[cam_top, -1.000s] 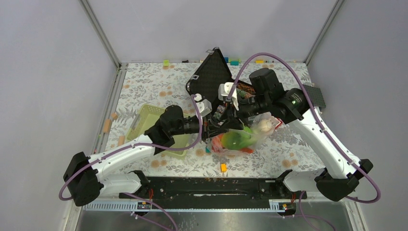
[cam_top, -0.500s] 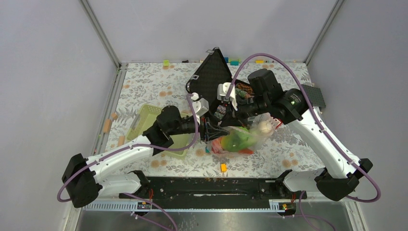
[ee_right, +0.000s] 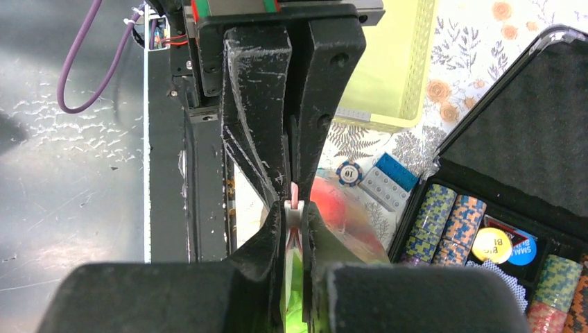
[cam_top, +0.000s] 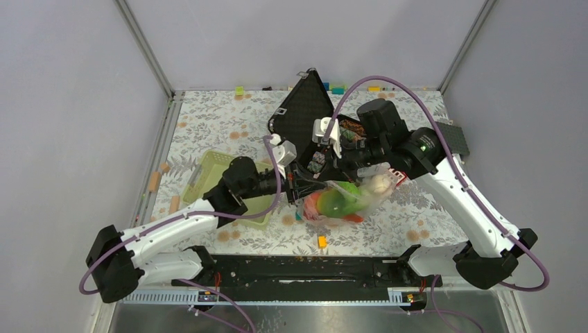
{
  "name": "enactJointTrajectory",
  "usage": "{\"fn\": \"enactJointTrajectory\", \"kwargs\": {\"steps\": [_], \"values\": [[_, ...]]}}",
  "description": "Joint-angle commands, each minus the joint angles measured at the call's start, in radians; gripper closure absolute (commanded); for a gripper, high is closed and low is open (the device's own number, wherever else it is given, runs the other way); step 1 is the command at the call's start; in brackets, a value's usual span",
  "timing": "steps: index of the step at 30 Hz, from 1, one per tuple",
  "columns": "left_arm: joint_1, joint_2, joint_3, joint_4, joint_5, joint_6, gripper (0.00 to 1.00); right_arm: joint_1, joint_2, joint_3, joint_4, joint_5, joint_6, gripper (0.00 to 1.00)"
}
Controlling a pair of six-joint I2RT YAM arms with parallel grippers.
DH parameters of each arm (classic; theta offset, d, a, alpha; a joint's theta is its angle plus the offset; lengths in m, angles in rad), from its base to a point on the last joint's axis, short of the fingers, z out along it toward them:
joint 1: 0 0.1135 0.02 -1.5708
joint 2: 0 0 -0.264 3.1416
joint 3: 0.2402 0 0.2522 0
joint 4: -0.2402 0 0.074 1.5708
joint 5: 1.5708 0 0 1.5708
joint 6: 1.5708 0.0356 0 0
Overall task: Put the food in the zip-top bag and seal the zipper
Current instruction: Zip the zipper food storage bag at the center of the board.
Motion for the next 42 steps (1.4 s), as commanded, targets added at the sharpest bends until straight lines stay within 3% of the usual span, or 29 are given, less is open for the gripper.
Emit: {"fn": "enactJointTrajectory", "kwargs": {"steps": [1,6,9,15,25,34,42], "values": [[0.007,-0.098,-0.054,0.131,-0.181,-0.037,1.00,0.006,0.007,0.056,-0.138,0.118,-0.024,1.00],[0.008,-0.138,-0.162,0.285,-0.245,-0.064,1.00,-0.026,0.004,0.063,-0.192,0.183,0.003,1.00],[0.008,-0.158,-0.188,0.299,-0.274,-0.069,1.00,-0.032,-0.024,0.041,-0.198,0.218,0.007,1.00],[0.008,-0.198,-0.211,0.307,-0.279,-0.064,1.00,-0.033,-0.043,0.008,-0.152,0.101,0.000,1.00],[0.008,-0.293,-0.238,0.172,-0.472,-0.044,1.00,-0.035,-0.051,0.035,-0.214,0.305,0.022,1.00],[0.007,-0.368,-0.265,0.081,-0.691,0.016,1.00,-0.077,-0.137,0.004,-0.278,0.591,0.083,1.00],[0.008,-0.395,-0.273,0.052,-0.819,0.045,1.00,-0.113,-0.211,-0.058,-0.314,0.684,0.097,1.00]]}}
